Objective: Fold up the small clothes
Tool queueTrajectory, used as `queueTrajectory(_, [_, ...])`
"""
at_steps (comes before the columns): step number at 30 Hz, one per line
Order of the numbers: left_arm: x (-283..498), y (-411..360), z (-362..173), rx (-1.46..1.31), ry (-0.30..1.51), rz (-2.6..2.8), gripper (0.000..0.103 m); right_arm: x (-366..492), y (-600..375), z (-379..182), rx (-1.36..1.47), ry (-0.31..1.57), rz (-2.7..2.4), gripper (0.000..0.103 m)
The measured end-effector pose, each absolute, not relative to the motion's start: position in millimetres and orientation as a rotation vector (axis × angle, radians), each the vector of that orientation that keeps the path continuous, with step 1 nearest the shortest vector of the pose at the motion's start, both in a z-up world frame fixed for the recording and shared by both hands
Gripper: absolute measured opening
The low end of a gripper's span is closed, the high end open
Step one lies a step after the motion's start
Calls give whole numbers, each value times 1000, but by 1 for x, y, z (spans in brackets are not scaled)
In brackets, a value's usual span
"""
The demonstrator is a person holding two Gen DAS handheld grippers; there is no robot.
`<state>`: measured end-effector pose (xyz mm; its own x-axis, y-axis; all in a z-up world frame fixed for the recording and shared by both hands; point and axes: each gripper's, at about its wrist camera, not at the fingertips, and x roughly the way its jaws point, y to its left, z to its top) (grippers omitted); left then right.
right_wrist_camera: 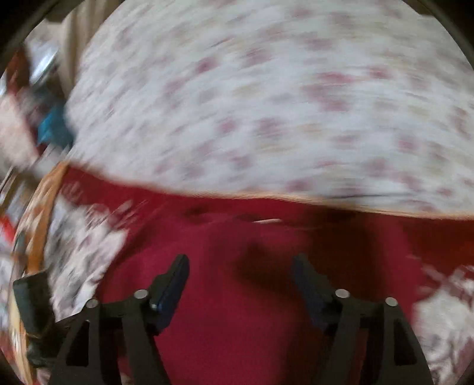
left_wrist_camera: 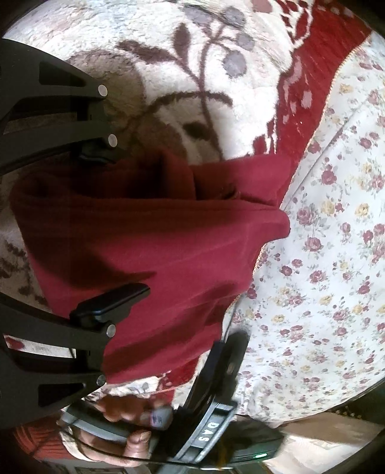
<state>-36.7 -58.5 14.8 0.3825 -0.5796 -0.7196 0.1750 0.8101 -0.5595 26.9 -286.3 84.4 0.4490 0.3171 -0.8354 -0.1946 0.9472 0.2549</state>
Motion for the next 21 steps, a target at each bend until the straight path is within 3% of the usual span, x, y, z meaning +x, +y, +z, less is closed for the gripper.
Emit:
queueTrajectory(8, [-34,-48,11,-537,1097,-517,67,78,-153,46,-64,1251,458,84])
queueTrajectory(17, [-33,-57,13,-501,1103,-503,66,91,-126,15,-234,1316,460,86])
queueTrajectory(19, [-32,-58,14,-512,1106,-504,66,88,-134,17,-251,1285,460,66])
queueTrajectory(20, [-32,-57,14,-521,1110,-507,66,86,-138,19,-252,1270,476,63])
queueTrajectory(21, [-31,-56,14,-530,1113,-511,66,84,-144,24,-232,1250,495,51])
